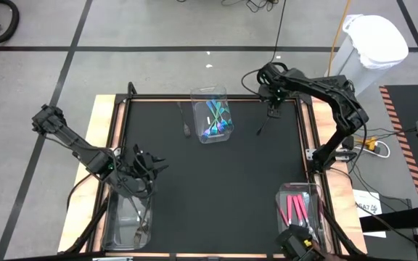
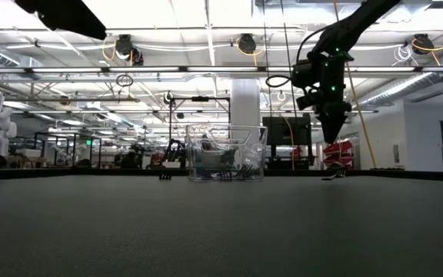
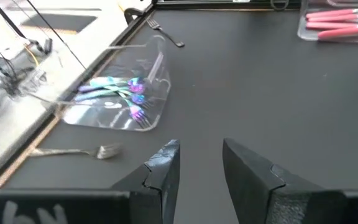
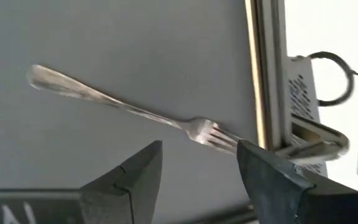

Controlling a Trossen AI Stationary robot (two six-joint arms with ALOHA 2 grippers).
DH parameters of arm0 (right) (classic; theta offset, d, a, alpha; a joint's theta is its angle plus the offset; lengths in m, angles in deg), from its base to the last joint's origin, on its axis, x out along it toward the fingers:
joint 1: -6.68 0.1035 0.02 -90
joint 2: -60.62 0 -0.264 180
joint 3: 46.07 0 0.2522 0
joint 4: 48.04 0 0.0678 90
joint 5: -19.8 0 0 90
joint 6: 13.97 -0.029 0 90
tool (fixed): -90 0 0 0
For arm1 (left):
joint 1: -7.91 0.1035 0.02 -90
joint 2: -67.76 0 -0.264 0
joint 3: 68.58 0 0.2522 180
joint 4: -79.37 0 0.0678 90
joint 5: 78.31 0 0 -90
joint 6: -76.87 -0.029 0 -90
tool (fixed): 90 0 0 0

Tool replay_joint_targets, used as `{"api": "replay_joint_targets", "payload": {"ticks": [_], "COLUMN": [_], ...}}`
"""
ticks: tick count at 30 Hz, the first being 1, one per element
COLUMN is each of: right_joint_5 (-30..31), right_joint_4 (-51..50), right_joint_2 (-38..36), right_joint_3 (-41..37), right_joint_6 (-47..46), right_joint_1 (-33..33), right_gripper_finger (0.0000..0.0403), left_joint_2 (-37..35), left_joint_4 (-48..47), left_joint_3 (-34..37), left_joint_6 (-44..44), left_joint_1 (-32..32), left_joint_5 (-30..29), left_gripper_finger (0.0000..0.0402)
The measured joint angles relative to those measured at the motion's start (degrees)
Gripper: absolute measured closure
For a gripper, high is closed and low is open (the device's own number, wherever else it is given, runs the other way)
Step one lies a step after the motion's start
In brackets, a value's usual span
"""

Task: Sort silverware by color (type)
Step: Adjust the top transparent bin on the table

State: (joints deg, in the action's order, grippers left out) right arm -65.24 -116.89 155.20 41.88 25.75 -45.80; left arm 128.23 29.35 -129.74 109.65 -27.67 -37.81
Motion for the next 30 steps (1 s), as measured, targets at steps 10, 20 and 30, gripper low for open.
{"api": "replay_joint_targets", "payload": {"ticks": [10,20,30], "right_joint_5": [-3.7,-3.8,-6.8], "right_joint_4": [-0.7,-2.0,-3.1], "right_joint_2": [0.0,0.0,0.0], "right_joint_3": [0.0,0.0,0.0], "right_joint_6": [-4.0,-4.4,3.6], "right_joint_1": [-0.8,-0.7,-0.8], "right_gripper_finger": [0.0202,0.0202,0.0202], "left_joint_2": [0.0,0.0,0.3], "left_joint_4": [6.2,7.4,7.4], "left_joint_3": [0.0,0.0,0.0], "left_joint_6": [-12.1,-12.3,-12.2], "left_joint_1": [5.4,9.1,10.6], "left_joint_5": [-0.1,0.5,1.3], "left_gripper_finger": [0.0278,0.0278,0.0278]}}
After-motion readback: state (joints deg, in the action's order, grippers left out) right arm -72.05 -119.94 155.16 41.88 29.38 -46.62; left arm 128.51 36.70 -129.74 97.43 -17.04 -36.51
